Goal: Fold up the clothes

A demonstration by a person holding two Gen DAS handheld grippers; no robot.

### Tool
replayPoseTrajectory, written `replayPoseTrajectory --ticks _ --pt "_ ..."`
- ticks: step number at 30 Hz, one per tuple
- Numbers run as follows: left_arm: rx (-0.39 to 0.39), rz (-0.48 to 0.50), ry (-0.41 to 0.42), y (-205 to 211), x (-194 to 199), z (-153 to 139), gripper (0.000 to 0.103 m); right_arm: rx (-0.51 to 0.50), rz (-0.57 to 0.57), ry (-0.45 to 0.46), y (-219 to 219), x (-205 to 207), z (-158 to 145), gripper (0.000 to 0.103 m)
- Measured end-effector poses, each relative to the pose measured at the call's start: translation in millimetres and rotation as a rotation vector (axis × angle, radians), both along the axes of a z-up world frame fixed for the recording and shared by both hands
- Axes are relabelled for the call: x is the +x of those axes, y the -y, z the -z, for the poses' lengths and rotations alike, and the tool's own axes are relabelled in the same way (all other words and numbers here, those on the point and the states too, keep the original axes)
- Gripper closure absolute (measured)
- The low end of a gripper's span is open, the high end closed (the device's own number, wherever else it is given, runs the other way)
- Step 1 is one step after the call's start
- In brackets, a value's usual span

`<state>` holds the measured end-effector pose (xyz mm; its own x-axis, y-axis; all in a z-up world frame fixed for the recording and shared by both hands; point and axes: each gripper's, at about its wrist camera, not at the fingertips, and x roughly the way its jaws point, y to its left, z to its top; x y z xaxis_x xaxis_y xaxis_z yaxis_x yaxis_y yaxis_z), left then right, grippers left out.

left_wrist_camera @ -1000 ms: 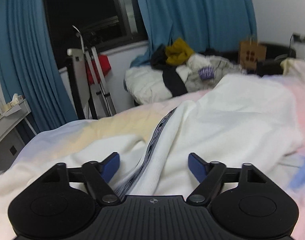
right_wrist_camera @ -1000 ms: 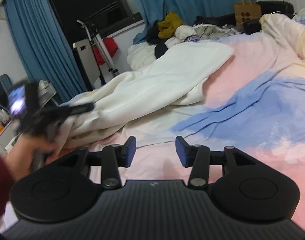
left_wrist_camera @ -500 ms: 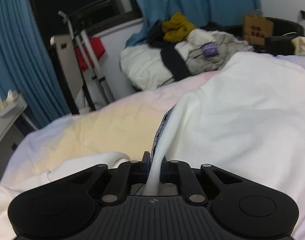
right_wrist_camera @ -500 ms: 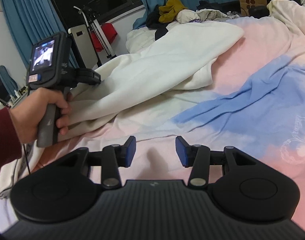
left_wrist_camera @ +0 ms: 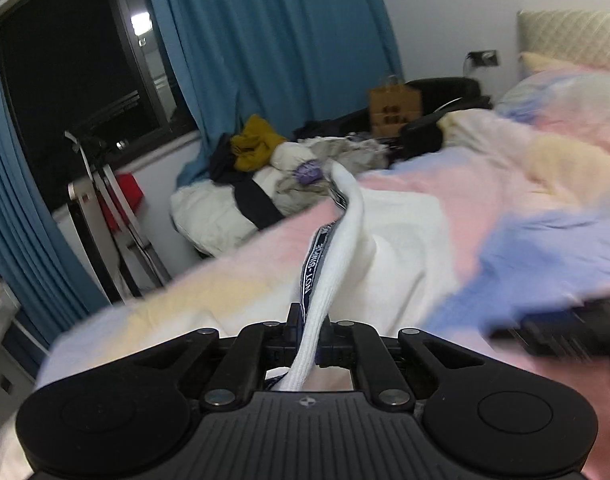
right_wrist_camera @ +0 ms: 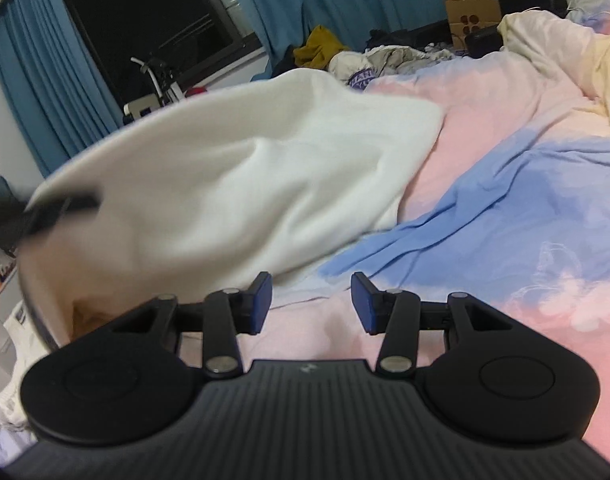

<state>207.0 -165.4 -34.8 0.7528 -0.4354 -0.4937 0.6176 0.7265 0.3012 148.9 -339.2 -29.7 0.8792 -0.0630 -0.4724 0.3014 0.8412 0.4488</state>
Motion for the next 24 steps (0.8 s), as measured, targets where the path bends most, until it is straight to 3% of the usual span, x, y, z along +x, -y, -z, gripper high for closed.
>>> replayPoseTrajectory --ticks 6,14,17,20,24 --pt "-0.078 -0.057 -0.093 -47.8 -74.8 55.9 0.097 0.068 -0.013 0.045 5.8 -14.2 -3.9 0.055" --pt "-0.213 -0.143 -0.161 -84.1 -91.8 89.1 0.096 0.282 -0.024 0.098 24.7 -14.6 1.4 0.055" --pt "-0.259 -0.163 -0.184 -94.8 -95.1 96.3 0.095 0.259 -0.042 0.12 20.2 4.3 -5.2 0.055" --pt "-0.278 -0.156 -0.2 -98.7 -91.7 99.9 0.095 0.171 -0.09 0.132 13.0 33.0 -15.3 0.055" --pt "-0.273 -0.146 -0.224 -96.9 -87.9 110.3 0.096 0.198 -0.187 0.137 8.9 82.8 -18.0 0.055"
